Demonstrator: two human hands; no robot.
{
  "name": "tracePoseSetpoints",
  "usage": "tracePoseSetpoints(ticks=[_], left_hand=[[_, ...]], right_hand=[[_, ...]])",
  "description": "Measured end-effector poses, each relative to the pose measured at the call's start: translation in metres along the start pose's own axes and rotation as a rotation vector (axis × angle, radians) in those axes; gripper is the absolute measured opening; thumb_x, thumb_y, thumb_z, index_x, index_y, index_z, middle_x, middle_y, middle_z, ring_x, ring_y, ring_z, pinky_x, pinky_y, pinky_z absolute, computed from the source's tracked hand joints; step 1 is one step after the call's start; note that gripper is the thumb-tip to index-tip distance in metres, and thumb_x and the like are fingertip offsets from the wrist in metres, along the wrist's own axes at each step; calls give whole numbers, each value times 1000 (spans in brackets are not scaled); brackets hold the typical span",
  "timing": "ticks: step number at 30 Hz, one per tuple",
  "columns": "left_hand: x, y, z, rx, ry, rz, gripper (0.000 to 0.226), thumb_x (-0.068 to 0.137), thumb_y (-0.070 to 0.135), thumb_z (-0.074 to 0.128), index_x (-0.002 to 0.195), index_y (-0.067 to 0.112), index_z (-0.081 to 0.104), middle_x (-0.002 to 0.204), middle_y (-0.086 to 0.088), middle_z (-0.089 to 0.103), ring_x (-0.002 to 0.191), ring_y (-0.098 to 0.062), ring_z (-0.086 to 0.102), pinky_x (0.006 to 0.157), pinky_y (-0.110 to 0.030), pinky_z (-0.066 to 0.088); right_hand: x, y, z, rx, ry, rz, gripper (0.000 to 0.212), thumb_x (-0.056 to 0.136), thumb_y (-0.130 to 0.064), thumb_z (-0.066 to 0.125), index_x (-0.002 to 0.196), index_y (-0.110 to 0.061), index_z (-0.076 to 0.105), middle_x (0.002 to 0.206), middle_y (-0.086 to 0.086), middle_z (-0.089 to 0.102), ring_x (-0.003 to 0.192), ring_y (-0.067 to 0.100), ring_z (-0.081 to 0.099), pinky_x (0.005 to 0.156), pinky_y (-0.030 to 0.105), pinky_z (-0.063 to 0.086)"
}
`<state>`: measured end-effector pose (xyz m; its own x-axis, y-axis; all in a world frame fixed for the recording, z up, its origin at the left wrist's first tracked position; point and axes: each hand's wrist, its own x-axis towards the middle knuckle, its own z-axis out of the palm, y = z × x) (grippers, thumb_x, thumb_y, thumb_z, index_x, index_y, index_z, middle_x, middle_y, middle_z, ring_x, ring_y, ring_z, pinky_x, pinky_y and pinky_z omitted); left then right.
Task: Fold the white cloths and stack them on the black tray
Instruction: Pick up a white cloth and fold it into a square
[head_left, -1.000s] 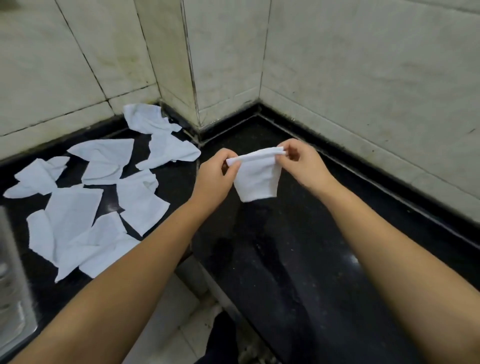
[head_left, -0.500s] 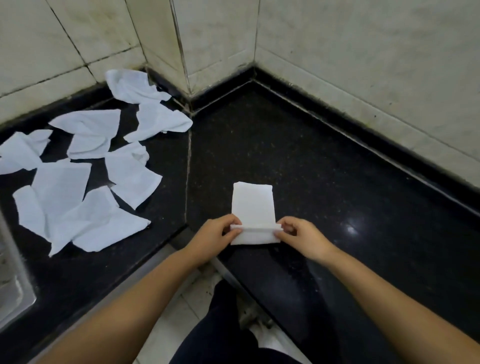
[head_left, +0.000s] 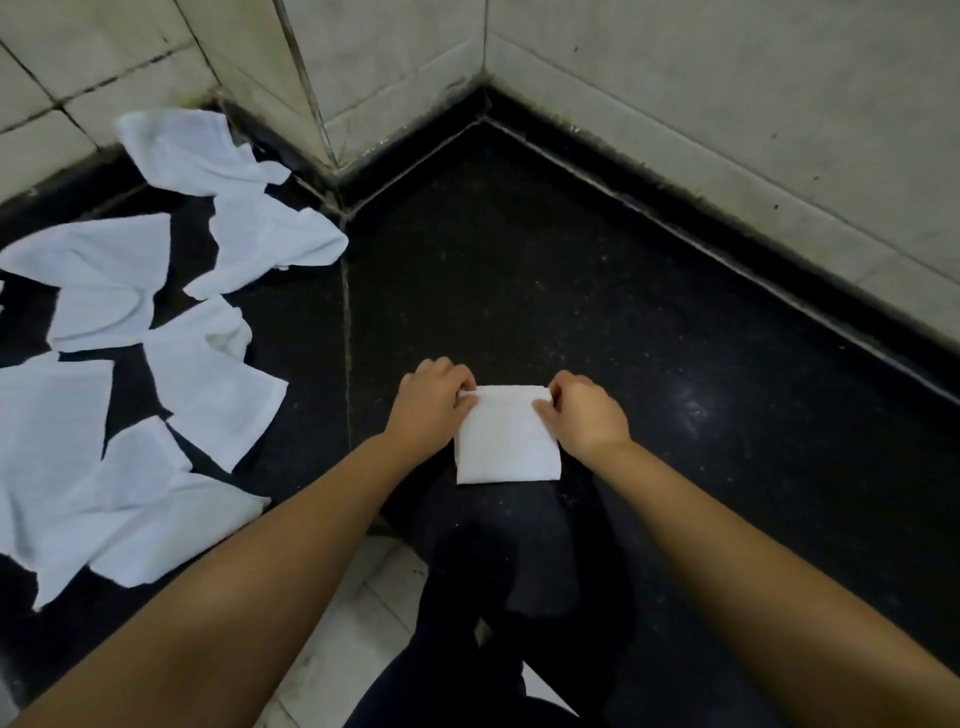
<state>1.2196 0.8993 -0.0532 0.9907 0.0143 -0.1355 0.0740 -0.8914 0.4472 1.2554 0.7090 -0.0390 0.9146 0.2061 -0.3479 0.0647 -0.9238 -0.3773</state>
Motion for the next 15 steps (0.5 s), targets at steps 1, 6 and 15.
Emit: tracePoseSetpoints(ticks=[1,6,15], left_hand=[[1,0,2,3,19,-8,19,92,28,53,108,18,57,108,-1,54,104,-20,48,90,-35,39],[-19,7,12,9,95,-309,39,92,47,47,114,15,49,115,-4,53,109,-21,50,95,-39,38],[-34,41,13,-124,49,-384,25,95,26,48,113,9,53,112,-9,55,106,-25,53,90,-39,44]], right_hand=[[1,1,0,-43,23,-1,28,94,-38,51,107,-13,54,109,8,57,98,26,56,77,35,42],[-6,1,4,-163,8,74,47,93,-48,47,121,-9,51,123,10,54,114,27,52,92,40,42],[-22,-20,5,56,-43,145,32,91,-22,48,119,-7,55,121,10,57,110,28,54,86,34,43]])
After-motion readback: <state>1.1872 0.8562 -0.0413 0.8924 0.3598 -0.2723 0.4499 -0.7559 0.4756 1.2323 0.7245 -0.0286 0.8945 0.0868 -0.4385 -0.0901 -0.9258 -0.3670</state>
